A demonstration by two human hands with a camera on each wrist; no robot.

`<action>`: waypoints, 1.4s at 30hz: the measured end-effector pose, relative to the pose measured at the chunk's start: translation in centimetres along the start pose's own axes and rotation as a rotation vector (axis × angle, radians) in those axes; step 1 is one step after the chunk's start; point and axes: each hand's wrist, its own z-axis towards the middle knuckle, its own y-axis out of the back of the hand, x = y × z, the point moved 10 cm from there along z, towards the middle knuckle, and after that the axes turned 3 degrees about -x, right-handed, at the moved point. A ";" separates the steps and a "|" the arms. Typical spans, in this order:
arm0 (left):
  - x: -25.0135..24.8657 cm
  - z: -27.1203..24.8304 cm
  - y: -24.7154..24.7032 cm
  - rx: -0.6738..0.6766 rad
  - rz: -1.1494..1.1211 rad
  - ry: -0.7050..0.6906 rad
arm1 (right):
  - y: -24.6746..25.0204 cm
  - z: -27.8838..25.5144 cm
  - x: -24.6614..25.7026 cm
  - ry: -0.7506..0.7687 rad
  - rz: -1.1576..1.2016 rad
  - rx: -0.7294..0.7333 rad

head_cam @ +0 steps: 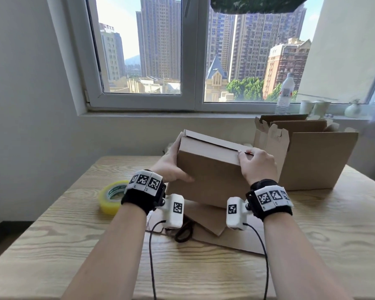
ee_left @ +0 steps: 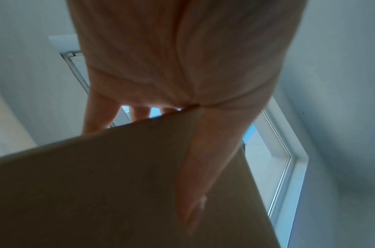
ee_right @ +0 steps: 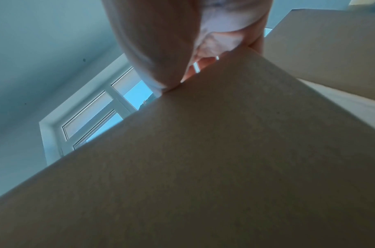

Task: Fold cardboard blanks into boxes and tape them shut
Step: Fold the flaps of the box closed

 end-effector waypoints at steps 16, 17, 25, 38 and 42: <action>7.9 -2.2 1.1 -0.175 0.661 0.360 | -1.3 0.7 -0.9 -0.071 -0.041 -0.019; 8.1 -2.2 1.4 -0.193 0.681 0.359 | -1.3 0.8 -0.8 -0.060 -0.050 -0.023; 10.7 -2.0 4.0 -0.303 0.472 0.461 | -4.1 -0.3 2.4 0.094 -0.149 -0.012; 3.5 2.5 3.0 -0.339 0.371 0.362 | -4.8 -0.3 2.1 0.086 -0.221 0.139; 3.3 2.1 2.5 -0.240 0.391 0.304 | -5.3 -0.3 3.3 0.164 -0.284 0.124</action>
